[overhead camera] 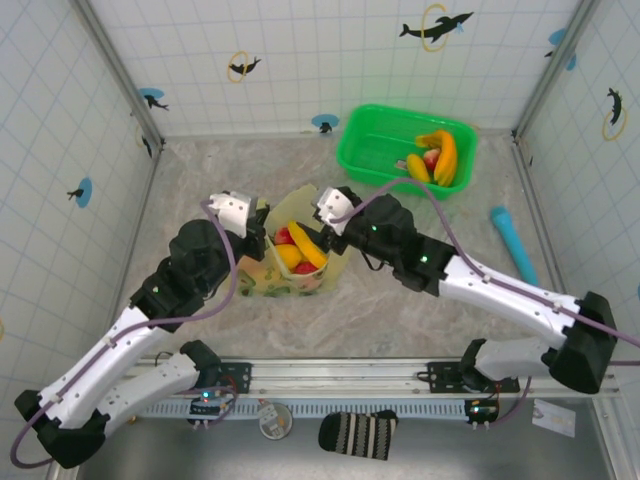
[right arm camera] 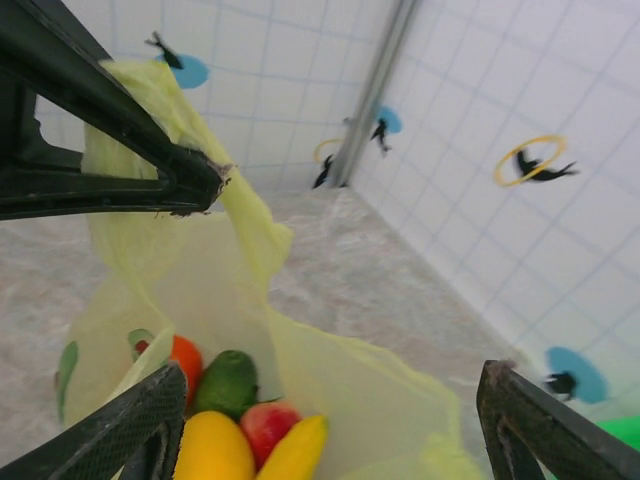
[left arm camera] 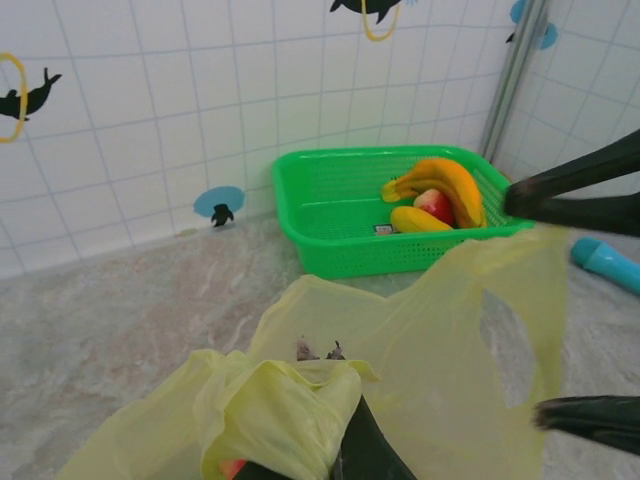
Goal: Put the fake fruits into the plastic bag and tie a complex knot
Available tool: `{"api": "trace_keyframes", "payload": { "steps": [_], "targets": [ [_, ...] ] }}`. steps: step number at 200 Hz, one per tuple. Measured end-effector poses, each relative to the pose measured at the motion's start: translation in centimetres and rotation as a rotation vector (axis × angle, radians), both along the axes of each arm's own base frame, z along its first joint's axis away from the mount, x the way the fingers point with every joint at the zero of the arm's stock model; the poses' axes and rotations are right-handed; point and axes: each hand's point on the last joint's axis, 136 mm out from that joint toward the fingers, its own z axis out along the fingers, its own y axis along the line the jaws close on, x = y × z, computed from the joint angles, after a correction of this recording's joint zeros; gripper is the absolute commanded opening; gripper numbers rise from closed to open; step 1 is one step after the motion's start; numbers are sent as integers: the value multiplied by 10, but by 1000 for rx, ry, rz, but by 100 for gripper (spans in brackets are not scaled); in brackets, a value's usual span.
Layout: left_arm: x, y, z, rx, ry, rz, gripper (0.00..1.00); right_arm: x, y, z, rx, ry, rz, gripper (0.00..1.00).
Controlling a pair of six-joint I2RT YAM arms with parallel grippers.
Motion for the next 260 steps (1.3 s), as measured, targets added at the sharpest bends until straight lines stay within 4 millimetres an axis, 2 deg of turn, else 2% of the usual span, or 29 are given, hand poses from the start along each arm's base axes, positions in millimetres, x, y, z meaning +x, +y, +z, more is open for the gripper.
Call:
{"api": "trace_keyframes", "payload": {
  "steps": [11,29,58,100,126,137,143,157,159,163,170,204,219,242,260],
  "targets": [
    [1,-1,0,11,-3,2,0,-6,-12,6,27,-43,-27,83],
    [2,-7,-5,34,4,-11,0,-10,-32,4,56,-78,-71,86],
    [4,-11,-12,50,19,-16,0,3,-37,-17,77,-35,-131,86],
    [2,-7,-3,28,-7,-5,0,17,-30,-74,45,85,-165,73],
    [0,-5,1,15,-16,-5,0,20,-27,-85,54,110,-171,61],
    [-1,-4,2,11,-19,-4,0,24,-27,-82,74,102,-178,56],
    [-2,-3,1,11,-20,-3,0,26,-27,-81,84,97,-185,49],
    [-3,-1,2,10,-21,-1,0,31,-28,-75,109,81,-195,23],
    [-4,-1,2,10,-22,0,0,31,-28,-75,111,82,-196,15],
    [-4,0,3,8,-23,0,0,32,-28,-74,112,75,-199,7],
    [-5,0,3,6,-25,0,0,33,-29,-73,117,73,-201,0],
    [-5,0,2,9,-20,-5,0,32,-31,-70,122,77,-205,0],
    [-5,-2,1,12,-16,-9,0,27,-36,-59,129,76,-199,0],
    [-2,-6,4,12,-13,-17,0,18,-44,-18,180,47,-192,0],
    [-1,-13,13,-1,-21,-41,0,7,-55,26,250,7,-186,0]
  ]
}}
